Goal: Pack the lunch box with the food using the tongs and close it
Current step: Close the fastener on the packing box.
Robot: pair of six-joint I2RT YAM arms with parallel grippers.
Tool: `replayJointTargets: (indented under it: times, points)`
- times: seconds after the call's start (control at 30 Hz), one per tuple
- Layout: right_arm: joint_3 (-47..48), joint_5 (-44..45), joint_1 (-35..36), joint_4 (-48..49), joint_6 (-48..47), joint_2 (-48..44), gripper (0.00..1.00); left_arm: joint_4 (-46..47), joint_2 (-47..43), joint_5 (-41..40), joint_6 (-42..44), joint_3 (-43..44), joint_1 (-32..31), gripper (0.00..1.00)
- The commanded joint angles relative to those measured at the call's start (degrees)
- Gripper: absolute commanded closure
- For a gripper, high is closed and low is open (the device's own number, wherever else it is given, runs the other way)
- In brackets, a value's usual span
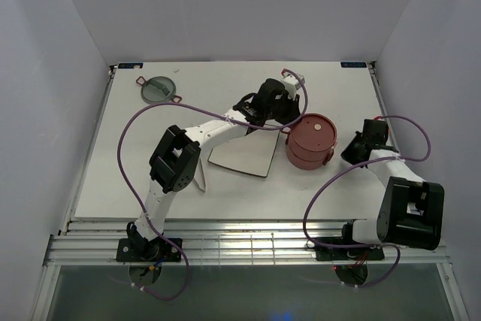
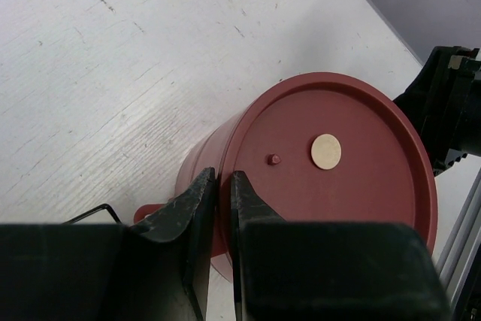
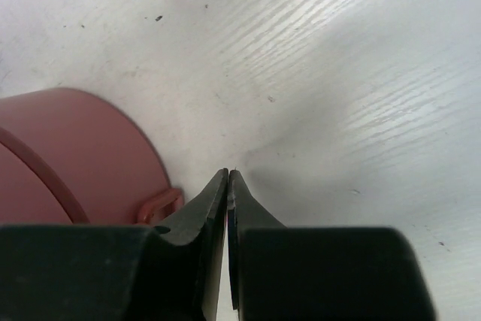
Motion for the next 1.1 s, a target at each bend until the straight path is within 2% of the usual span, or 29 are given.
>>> replayJointTargets:
  times: [0.0,0.1,0.2,0.23,0.27,0.3,0.4,0.5,0.63,0.77,0.83,0.97,1.07]
  points:
    - [1.5,5.22,0.43,-3.58,-2.91,-0.09,0.92,-7.12,3.66,3.87,-1.94,-1.25,-1.75,1.0]
    - [3.35,5.75,2.62,-5.52,-2.83,1.49,0.92,-6.95,3.66,4.05,-1.86,-1.25,-1.75,1.0]
    - [5.37,-1.34,6.04,-3.85,-0.64,3.94,0.92,-6.6,3.66,4.05,-1.86,-1.43,-1.75,1.0]
    - [6.5,-7.81,6.84,-2.28,0.15,4.48,0.92,-6.33,3.75,4.14,-1.86,-1.6,-1.67,1.0]
    - [6.6,-10.39,7.89,-0.44,1.38,4.66,0.92,-6.24,3.83,4.92,-1.94,-1.6,-1.75,1.0]
    - [6.08,-13.47,7.81,5.5,4.61,4.66,0.92,-6.07,4.01,5.28,-2.12,-1.6,-1.67,1.0]
    - [5.11,-14.47,7.73,9.59,7.44,4.31,0.92,-5.37,4.1,6.51,-2.73,-1.86,-1.67,1.0]
    - [-0.5,-19.02,5.18,19.31,10.78,2.73,0.92,-4.14,4.36,8.09,-3.35,-1.87,-1.75,1.0]
    - [-4.64,-25.35,3.24,26.71,14.73,3.34,0.92,-3.78,5.33,8.97,-4.05,-1.69,-1.93,1.0]
    - [-6.05,-27.2,3.15,30.86,17.73,4.39,0.92,-3.52,6.21,9.5,-4.41,-1.34,-2.1,1.0]
    - [-5.27,-24.86,2.98,29.12,16.6,4.31,0.92,-3.78,6.12,8.72,-4.41,-1.25,-2.02,1.0]
    - [-3.86,-18.08,-0.09,16.68,9.33,2.29,0.92,-4.74,5.42,6.34,-3.79,-0.81,-2.1,1.0]
    - [-1.92,-7.37,-1.15,7.52,4.39,-0.69,0.92,-5.36,5.59,5.9,-3.7,-0.2,-2.1,1.0]
